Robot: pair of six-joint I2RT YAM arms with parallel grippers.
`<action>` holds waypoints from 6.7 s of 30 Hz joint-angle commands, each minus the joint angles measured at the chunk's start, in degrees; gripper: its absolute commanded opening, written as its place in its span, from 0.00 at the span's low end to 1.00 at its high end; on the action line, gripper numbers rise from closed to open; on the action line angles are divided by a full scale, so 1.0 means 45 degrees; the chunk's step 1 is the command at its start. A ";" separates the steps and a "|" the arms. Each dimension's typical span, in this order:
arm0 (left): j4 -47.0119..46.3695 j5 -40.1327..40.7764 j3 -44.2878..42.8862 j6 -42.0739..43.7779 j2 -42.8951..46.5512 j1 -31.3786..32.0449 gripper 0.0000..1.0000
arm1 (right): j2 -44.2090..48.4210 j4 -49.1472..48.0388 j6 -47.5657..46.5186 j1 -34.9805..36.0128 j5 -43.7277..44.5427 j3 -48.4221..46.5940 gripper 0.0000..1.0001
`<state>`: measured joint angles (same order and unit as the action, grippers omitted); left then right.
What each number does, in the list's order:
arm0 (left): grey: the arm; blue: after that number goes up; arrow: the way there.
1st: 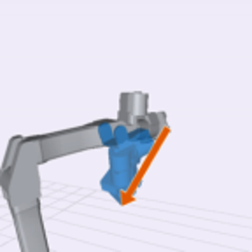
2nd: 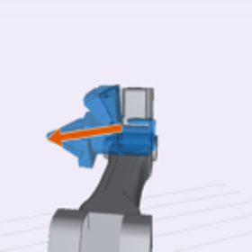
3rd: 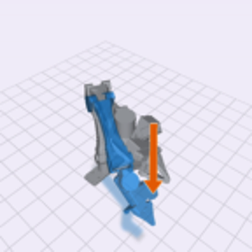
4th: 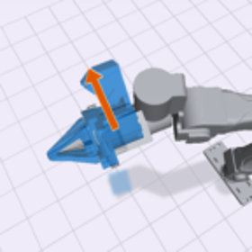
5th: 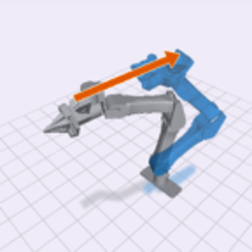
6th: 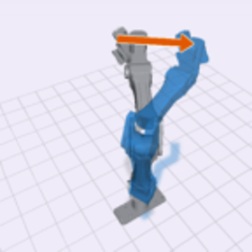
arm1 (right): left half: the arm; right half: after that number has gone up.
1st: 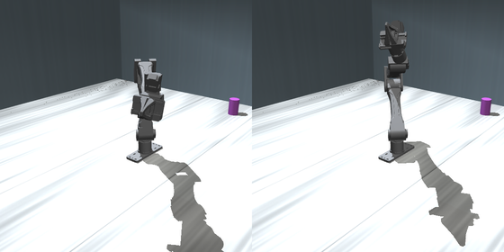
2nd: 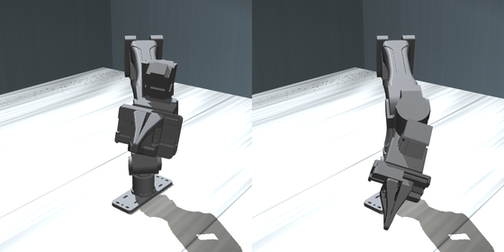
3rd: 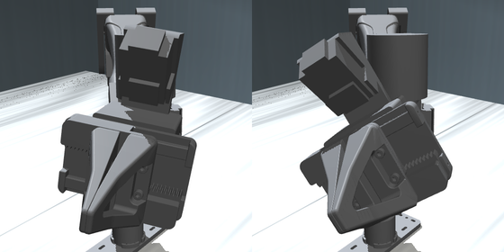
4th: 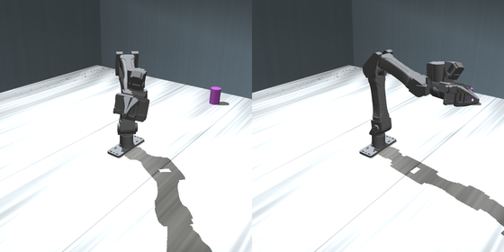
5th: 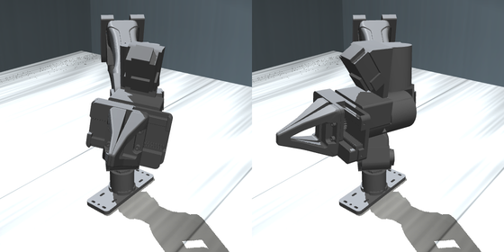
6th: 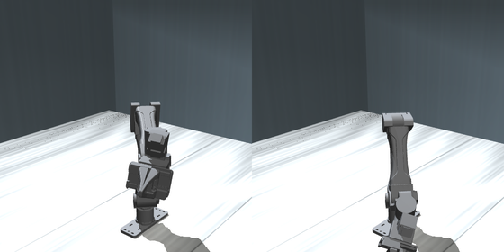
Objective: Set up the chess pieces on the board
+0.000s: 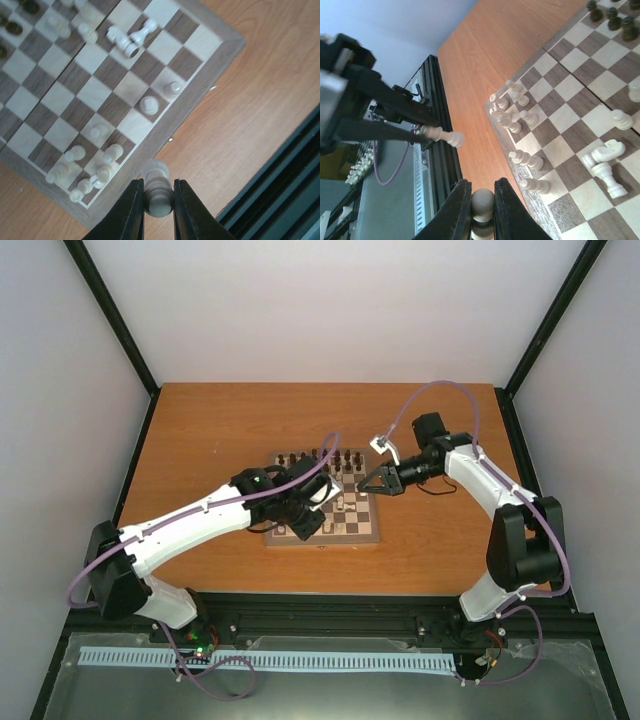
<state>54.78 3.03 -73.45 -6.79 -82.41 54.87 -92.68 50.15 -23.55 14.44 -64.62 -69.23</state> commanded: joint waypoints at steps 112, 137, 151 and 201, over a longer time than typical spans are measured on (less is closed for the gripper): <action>-0.0314 0.0442 -0.0829 -0.2811 -0.0558 -0.1451 0.31 | 0.4952 -1.0623 -0.4821 0.0809 0.3761 0.8088 0.07; 0.0126 0.0318 -0.0420 -0.3111 0.0931 -0.1449 0.32 | 0.3524 -1.1605 0.0771 0.3179 0.8178 0.7175 0.07; 0.0559 0.0463 -0.1114 -0.2978 0.0706 -0.1452 0.32 | 0.2836 -1.1872 0.2440 0.3178 0.7894 0.7214 0.15; 0.0135 0.0376 -0.5690 -0.1913 -0.7831 -0.0032 0.31 | 0.9331 -0.5241 0.3649 -0.6312 0.3076 0.5137 0.54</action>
<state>53.95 3.25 -96.23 -16.25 -116.09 54.13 -48.86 26.63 -6.98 -13.58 -49.34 -45.76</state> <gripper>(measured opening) 0.305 0.535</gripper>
